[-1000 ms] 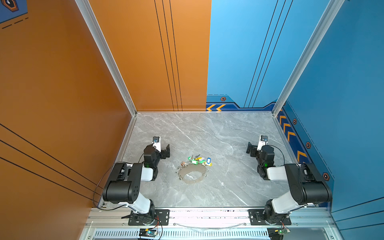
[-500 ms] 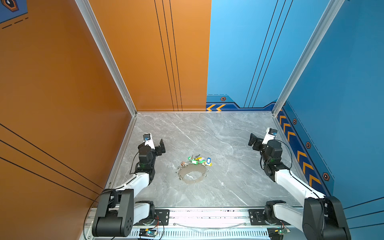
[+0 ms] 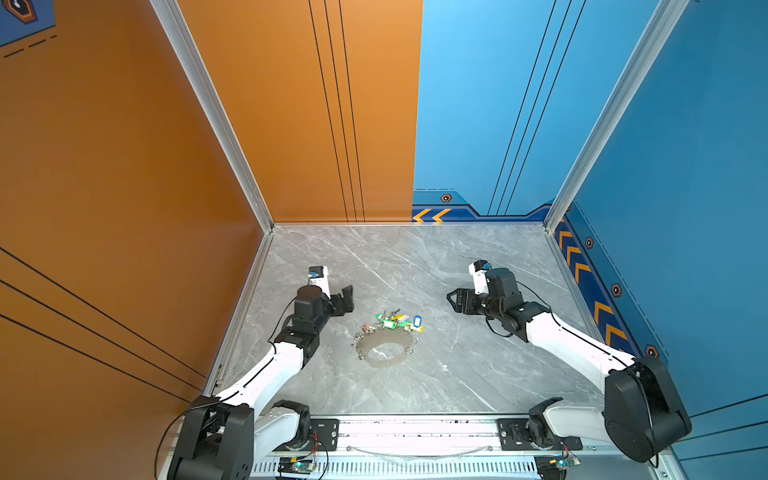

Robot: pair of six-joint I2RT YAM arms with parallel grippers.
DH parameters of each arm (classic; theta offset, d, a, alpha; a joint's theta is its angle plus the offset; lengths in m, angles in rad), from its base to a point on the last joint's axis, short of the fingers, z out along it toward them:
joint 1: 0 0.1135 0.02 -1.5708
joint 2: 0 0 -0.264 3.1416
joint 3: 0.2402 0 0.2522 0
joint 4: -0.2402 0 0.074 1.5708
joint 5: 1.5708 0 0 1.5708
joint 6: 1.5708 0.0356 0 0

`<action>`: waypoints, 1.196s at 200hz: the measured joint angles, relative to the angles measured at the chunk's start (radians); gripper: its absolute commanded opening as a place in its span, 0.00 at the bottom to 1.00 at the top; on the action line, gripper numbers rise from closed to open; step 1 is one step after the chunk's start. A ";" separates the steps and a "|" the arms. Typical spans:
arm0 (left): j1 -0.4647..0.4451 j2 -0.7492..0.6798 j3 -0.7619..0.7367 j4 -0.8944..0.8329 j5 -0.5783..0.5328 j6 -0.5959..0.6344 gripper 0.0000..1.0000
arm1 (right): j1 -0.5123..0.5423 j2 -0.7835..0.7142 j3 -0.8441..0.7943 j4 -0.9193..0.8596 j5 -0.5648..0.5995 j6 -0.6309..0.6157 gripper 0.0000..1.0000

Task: Remove the keys from the keyring
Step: 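Move both grippers toward the key ring plate from either side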

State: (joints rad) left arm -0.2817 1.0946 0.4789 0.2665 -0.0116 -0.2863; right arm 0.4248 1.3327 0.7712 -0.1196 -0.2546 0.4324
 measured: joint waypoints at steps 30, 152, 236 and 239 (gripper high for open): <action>-0.151 -0.013 0.028 -0.102 0.010 0.000 0.80 | 0.082 0.069 0.056 -0.090 -0.042 0.015 0.61; -0.369 0.167 0.143 -0.265 0.254 0.108 0.59 | 0.111 0.298 0.224 -0.248 -0.137 -0.042 0.54; -0.420 0.449 0.374 -0.406 0.364 0.257 0.32 | -0.049 0.253 0.160 -0.208 -0.200 -0.005 0.53; -0.420 0.454 0.379 -0.412 0.366 0.261 0.32 | -0.051 0.251 0.158 -0.206 -0.204 -0.005 0.53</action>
State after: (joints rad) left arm -0.7017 1.5486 0.8577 -0.1452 0.3546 -0.0257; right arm 0.3737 1.5837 0.9287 -0.3252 -0.4583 0.4274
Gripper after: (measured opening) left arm 0.326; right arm 0.536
